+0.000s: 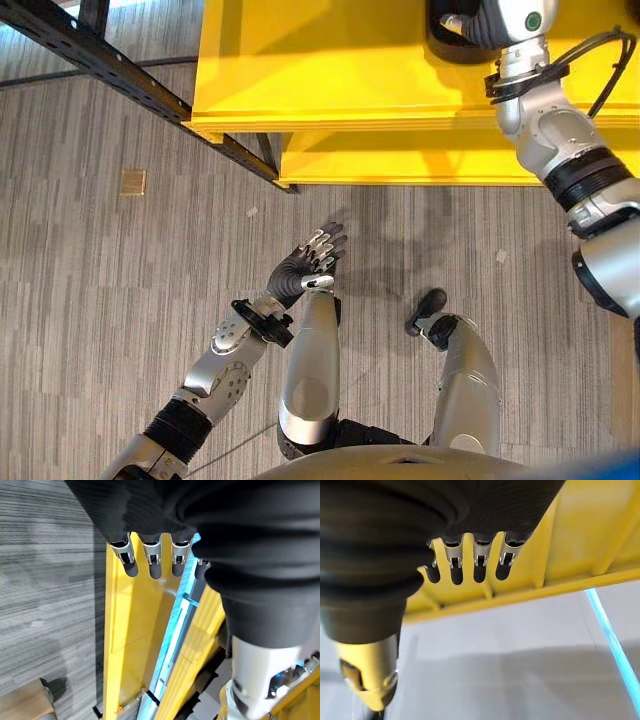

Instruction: Move parts from the plastic box to the shelf.

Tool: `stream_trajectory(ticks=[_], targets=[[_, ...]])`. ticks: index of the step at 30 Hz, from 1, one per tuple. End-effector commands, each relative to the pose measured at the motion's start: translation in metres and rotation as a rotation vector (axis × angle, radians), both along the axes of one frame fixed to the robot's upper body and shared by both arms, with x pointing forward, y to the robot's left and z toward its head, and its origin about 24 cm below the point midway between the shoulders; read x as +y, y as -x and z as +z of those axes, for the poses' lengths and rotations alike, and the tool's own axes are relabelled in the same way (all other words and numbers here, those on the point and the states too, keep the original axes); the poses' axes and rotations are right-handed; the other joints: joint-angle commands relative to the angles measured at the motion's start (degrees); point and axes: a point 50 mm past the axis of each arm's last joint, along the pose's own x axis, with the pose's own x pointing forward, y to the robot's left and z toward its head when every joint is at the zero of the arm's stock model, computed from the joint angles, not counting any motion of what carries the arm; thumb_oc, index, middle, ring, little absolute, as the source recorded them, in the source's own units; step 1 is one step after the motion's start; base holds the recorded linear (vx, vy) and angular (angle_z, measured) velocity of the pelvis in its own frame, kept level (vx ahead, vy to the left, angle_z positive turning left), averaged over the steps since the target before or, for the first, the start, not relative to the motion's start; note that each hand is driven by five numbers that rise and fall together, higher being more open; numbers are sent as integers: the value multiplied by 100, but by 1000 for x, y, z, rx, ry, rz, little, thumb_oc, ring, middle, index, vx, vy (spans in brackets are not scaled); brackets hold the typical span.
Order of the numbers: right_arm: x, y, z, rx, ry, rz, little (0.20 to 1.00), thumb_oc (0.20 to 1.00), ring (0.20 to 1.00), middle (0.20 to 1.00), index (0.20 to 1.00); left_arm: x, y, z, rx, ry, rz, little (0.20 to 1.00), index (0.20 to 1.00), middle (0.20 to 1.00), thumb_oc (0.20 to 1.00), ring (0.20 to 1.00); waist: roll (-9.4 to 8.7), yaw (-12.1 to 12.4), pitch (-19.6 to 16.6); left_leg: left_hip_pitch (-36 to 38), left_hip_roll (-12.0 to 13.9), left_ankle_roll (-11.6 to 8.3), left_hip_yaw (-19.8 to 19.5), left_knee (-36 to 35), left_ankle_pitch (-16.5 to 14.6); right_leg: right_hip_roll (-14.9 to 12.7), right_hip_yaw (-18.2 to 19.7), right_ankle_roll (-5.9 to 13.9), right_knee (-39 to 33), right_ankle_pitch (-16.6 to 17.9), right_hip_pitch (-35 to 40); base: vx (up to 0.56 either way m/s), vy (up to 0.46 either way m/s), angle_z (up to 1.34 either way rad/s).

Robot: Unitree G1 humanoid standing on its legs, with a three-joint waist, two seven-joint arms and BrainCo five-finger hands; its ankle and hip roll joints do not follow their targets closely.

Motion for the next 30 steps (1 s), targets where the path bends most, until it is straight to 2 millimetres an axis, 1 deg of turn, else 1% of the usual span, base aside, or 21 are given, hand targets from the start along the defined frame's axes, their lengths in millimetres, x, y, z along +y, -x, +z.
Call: stream_trajectory(ticks=[1,2,4,5,7,10,11,12,13,15,16,18,21,22,24,27,30], targets=[[6,18,18,-90,-123,155,1000,1000,1000,1000,1000,-17,8,9,-83,34,-18,1000,1000,1000,1000,1000,11,-124,-4,335,340,195,176,371,-293,-142,40,636,-416,157,699,-86,123,-19],[6,20,16,-71,-144,172,1000,1000,1000,1000,1000,-16,7,9,-82,35,-14,1000,1000,1000,1000,1000,6,-163,-4,417,337,191,194,343,-304,-140,62,655,-481,184,763,-102,119,-18],[7,21,-1,5,-189,211,1000,1000,1000,1000,1000,-19,6,8,-86,40,2,1000,1000,1000,1000,1000,-13,-310,-4,678,313,184,294,227,-300,-107,158,687,-726,269,972,-26,101,-13],[7,22,-4,20,-191,217,1000,1000,1000,1000,1000,-19,6,8,-85,43,9,1000,1000,1000,1000,1000,-17,-344,-4,752,313,179,319,183,-289,-91,175,696,-800,289,1039,-21,128,-15],[7,27,-34,144,-212,254,1000,1000,1000,1000,1000,-20,4,8,-83,57,42,1000,1000,1000,1000,1000,-53,-560,-40,1063,293,168,456,-11,-278,-68,277,750,-1140,421,1301,-30,147,-15],[8,27,-70,326,-242,268,1000,1000,1000,1000,1000,-19,2,7,-81,56,68,1000,1000,1000,1000,1000,-105,-747,-182,1300,287,165,596,-205,-261,-53,354,780,-1458,549,1511,-1,115,-19],[7,31,-102,455,-233,286,1000,1000,1000,1000,1000,-15,1,5,-72,57,96,1000,1000,1000,1000,1000,-171,-892,-332,1468,280,170,711,-356,-274,-34,407,811,-1765,672,1699,25,85,-26],[7,31,-102,455,-233,286,1000,1000,1000,1000,1000,-15,1,5,-72,57,96,1000,1000,1000,1000,1000,-171,-892,-332,1468,280,170,711,-356,-274,-34,407,811,-1765,672,1699,69,116,-35],[8,40,-133,599,-230,290,1000,1000,1000,1000,1000,-9,0,3,-63,47,117,1000,1000,1000,1000,1000,-254,-1093,-517,1728,299,163,863,-619,-277,16,500,873,-2130,823,1946,43,77,-19],[9,45,-141,640,-172,287,1000,1000,1000,1000,1000,-6,1,2,-58,39,136,1000,1000,1000,1000,1000,-283,-1158,-589,1828,303,146,923,-727,-301,28,509,903,-2289,868,2066,39,71,-13],[13,51,-151,676,-100,282,1000,1000,1000,1000,1000,-2,2,-1,-49,33,155,1000,1000,1000,1000,1000,-304,-1184,-692,1964,297,134,997,-889,-271,62,494,935,-2525,940,2238,24,46,-22],[14,51,-156,710,-56,262,1000,1000,1000,1000,1000,1,2,-2,-45,33,160,1000,1000,1000,1000,1000,-310,-1174,-722,2023,294,125,1026,-947,-252,61,476,957,-2629,983,2320,2,21,-22],[18,46,-163,777,44,235,1000,1000,1000,1000,1000,6,3,-3,-48,1,147,1000,1000,1000,1000,1000,-332,-1069,-777,2056,265,128,1024,-946,-263,46,403,998,-2749,1044,2446,-13,-22,-6],[22,46,-162,772,98,233,1000,1000,1000,1000,1000,8,3,-3,-49,-7,145,1000,1000,1000,1000,1000,-338,-1023,-799,2063,254,133,1021,-948,-261,43,381,1011,-2774,1058,2484,6,-31,4],[27,44,-160,775,149,213,1000,1000,1000,1000,1000,9,3,-4,-42,-15,139,1000,1000,1000,1000,1000,-346,-953,-823,2081,243,141,1004,-939,-267,34,349,1024,-2805,1074,2543,31,-30,7],[29,40,-160,797,197,174,1000,1000,1000,1000,1000,11,3,-3,-41,-27,128,1000,1000,1000,1000,1000,-359,-864,-818,2090,227,154,971,-919,-280,19,316,1040,-2815,1091,2586,23,-31,13],[29,28,-159,853,242,103,1000,1000,1000,1000,1000,15,4,-3,-37,-46,113,1000,1000,1000,1000,1000,-399,-710,-803,2076,231,144,918,-902,-273,25,257,1042,-2813,1095,2626,12,-62,3]])
